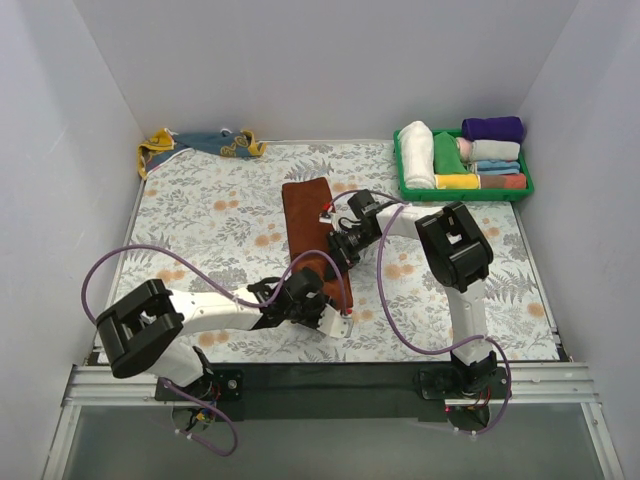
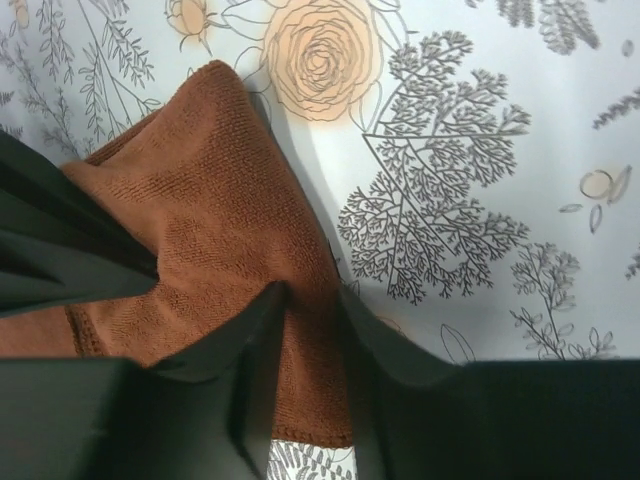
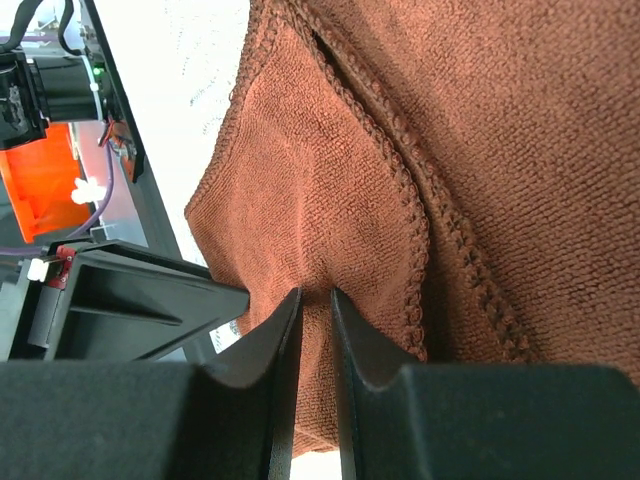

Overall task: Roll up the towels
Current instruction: Roll the towel

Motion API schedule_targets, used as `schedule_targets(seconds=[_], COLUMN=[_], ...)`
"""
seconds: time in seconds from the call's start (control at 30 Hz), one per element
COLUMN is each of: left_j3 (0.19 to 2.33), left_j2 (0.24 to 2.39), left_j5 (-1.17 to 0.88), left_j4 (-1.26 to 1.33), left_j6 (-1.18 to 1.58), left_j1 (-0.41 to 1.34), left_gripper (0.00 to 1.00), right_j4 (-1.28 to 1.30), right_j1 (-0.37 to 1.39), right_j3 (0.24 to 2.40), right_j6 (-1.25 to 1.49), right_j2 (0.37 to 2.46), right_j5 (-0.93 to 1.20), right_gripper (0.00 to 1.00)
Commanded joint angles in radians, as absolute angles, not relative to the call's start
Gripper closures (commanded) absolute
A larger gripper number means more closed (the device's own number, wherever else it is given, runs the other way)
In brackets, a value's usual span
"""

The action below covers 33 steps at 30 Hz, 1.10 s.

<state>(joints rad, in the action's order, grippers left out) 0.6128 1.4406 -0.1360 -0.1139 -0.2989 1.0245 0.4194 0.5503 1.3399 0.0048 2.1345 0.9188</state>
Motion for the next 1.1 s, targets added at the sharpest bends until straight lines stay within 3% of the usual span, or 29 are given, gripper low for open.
schedule_targets(seconds=[0.0, 0.07, 0.13, 0.4, 0.63, 1.07], left_j3=[0.607, 0.63, 0.644, 0.715, 0.817, 1.026], left_j2=[1.466, 1.46, 1.428, 1.341, 1.367, 1.578], left_j5=[-0.098, -0.144, -0.237, -0.521, -0.632, -0.764], left_j4=[-0.141, -0.213, -0.27, -0.521, -0.61, -0.683], left_j6=[-0.279, -0.269, -0.267, -0.19, -0.135, -0.17], left_j1=[1.028, 1.029, 1.029, 1.032, 0.997, 0.715], left_gripper=[0.78, 0.92, 1.0, 1.0, 1.0, 1.0], right_j4=[0.397, 0.397, 0.396, 0.394, 0.523, 0.663], right_j1=[0.555, 0.555, 0.558, 0.611, 0.58, 0.446], right_j3=[1.302, 1.292, 1.272, 1.16, 1.249, 1.373], right_j6=[-0.018, -0.025, -0.025, -0.037, -0.101, -0.192], right_j2=[2.152, 2.146, 2.131, 1.988, 1.924, 1.872], right_j5=[0.862, 0.861, 0.865, 0.888, 0.903, 0.877], right_gripper=[0.79, 0.79, 0.79, 0.76, 0.71, 0.57])
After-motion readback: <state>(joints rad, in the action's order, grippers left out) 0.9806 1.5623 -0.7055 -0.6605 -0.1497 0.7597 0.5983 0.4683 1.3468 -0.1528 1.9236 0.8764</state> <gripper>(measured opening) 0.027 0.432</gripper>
